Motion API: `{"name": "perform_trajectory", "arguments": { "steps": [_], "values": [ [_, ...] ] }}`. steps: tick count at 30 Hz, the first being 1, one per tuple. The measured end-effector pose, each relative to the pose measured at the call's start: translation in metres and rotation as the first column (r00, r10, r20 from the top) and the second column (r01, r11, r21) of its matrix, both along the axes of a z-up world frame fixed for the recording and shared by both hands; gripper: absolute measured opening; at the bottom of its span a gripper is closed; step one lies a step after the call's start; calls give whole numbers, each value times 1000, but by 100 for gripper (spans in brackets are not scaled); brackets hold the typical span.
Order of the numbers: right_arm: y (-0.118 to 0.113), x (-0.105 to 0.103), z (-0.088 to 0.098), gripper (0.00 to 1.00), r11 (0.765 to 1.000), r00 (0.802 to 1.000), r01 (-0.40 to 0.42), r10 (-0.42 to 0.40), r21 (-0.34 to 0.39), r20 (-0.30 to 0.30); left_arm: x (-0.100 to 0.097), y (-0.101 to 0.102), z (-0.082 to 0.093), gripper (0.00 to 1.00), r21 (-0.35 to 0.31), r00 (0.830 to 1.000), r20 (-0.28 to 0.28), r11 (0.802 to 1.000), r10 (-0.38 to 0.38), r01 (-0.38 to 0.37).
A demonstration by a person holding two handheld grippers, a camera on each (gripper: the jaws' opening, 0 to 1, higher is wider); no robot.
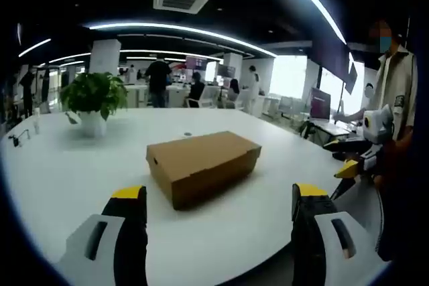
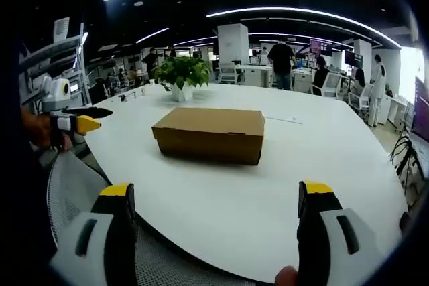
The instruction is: Operate the shoe box by opening the lid, removing the specified soft item, and placing it in the target area until the item is outside and the box remains undamaged.
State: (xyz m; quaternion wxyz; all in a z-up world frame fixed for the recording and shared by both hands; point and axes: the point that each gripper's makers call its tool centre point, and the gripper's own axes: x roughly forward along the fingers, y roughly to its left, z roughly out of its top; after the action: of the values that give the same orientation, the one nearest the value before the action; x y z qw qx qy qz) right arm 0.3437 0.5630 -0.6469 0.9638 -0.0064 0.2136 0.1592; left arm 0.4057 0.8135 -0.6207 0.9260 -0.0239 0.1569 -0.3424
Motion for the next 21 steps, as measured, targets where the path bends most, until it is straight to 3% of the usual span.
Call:
{"name": "perform_trajectory", "arguments": {
  "steps": [21],
  "values": [
    [0,-1,-1,96,1000,1000,0,0,-1,-1,-1,-1,1,91,-3,1000,-3,1000,-7,7]
  ]
}}
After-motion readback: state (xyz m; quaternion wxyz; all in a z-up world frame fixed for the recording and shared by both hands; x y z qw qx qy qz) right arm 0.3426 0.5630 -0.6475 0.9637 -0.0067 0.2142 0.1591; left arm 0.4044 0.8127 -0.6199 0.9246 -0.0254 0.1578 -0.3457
